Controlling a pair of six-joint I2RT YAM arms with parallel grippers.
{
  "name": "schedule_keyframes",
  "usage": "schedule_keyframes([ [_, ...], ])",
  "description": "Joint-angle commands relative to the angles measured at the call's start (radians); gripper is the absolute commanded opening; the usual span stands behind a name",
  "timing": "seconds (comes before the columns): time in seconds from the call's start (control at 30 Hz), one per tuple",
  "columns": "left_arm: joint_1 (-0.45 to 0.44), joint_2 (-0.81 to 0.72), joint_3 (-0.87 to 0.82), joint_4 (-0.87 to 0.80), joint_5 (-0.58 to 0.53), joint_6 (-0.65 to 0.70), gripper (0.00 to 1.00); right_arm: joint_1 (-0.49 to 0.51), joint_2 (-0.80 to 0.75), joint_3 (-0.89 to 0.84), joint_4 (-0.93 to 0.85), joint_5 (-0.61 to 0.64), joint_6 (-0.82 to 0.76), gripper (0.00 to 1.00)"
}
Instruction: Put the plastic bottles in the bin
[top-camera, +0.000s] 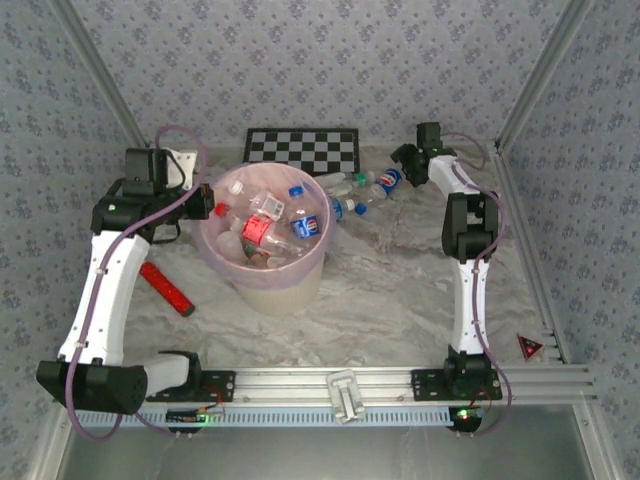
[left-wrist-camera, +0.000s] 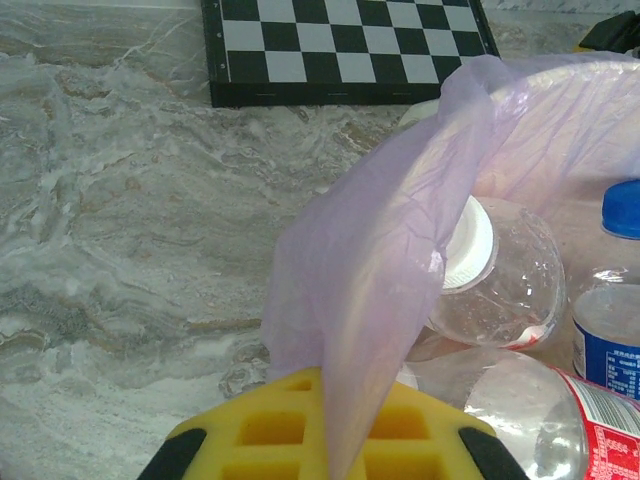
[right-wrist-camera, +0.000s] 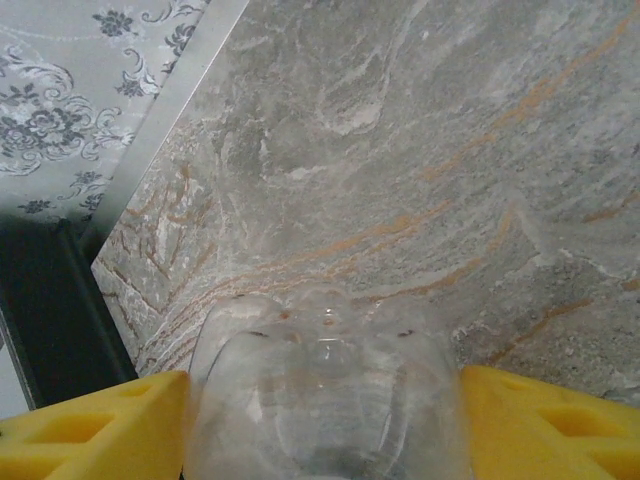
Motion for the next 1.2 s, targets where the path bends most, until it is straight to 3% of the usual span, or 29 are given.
schedule_keyframes([
  [0.0,-0.023,-0.015,-0.007,0.008,0.080,-0.037,0.00,-0.005,-0.053,-0.052,-0.018,0.031,-0.029,0.67],
  [0.23,-0.086,-0.010,-0.006,0.032,0.097,-0.069,0.00,-0.029,-0.290,-0.234,0.027,0.091,-0.141,0.58],
  [0.57,-0.267,0.056,0.016,0.084,0.063,-0.103,0.00,-0.044,-0.862,-0.534,0.077,0.157,-0.370,0.48],
  [0.7,-0.328,0.097,0.046,0.111,0.045,-0.109,0.00,-0.039,-1.062,-0.558,0.085,0.110,-0.429,0.44],
  [0.87,-0.372,0.135,0.065,0.162,0.043,-0.121,0.00,-0.024,-1.218,-0.548,0.136,-0.076,-0.431,0.39],
  [0.97,-0.392,0.157,0.078,0.181,0.040,-0.129,0.00,0.025,-1.266,-0.540,0.179,-0.149,-0.433,0.38],
  [1.17,-0.421,0.184,0.093,0.242,0.034,-0.156,0.00,0.259,-1.283,-0.557,0.225,-0.215,-0.565,0.36],
])
